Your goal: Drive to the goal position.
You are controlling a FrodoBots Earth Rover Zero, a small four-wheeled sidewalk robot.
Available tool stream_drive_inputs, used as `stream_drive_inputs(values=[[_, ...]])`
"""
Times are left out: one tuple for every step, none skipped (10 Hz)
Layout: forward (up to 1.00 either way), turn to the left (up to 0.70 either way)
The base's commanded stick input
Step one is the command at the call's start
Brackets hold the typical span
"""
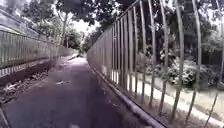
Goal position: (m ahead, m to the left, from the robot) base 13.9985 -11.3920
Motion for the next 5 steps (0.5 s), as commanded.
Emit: stream_drive_inputs(values=[[1.0,0.4],[1.0,0.4],[1.0,0.4],[1.0,0.4],[1.0,0.4]])
